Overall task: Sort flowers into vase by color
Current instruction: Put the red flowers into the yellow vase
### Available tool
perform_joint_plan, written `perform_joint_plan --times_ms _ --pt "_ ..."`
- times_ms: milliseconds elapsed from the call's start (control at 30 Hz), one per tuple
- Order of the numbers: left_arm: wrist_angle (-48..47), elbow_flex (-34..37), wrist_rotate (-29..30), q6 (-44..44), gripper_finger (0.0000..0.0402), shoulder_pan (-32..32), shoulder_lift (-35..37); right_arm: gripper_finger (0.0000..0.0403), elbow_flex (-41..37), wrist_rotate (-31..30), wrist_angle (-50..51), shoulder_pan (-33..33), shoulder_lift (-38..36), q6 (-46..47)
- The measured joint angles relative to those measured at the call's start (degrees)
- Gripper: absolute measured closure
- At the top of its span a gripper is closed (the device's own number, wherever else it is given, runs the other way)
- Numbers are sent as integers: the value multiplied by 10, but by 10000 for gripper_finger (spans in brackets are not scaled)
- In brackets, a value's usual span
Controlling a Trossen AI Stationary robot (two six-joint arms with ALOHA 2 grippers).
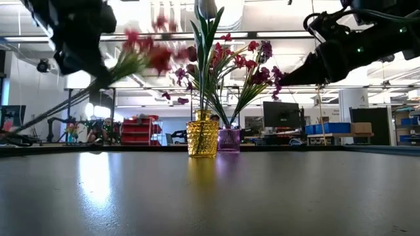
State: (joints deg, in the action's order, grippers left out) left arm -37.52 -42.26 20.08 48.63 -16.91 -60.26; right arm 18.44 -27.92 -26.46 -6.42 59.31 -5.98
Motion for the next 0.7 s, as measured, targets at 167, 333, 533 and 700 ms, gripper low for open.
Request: perform_joint_plan --times_ms 167,333,533,700 --pt "108 18 111 -45 395 -43 18 390 0 63 5 -1 1 6" --pt "258 58 197 -129 395 -82 8 389 0 101 -3 -8 1 15" --pt "501 121 215 -264 395 -86 -11 353 0 119 -30 -39 5 35" --pt "679 150 216 -386 395 -84 -23 292 14 119 -30 -68 5 66"
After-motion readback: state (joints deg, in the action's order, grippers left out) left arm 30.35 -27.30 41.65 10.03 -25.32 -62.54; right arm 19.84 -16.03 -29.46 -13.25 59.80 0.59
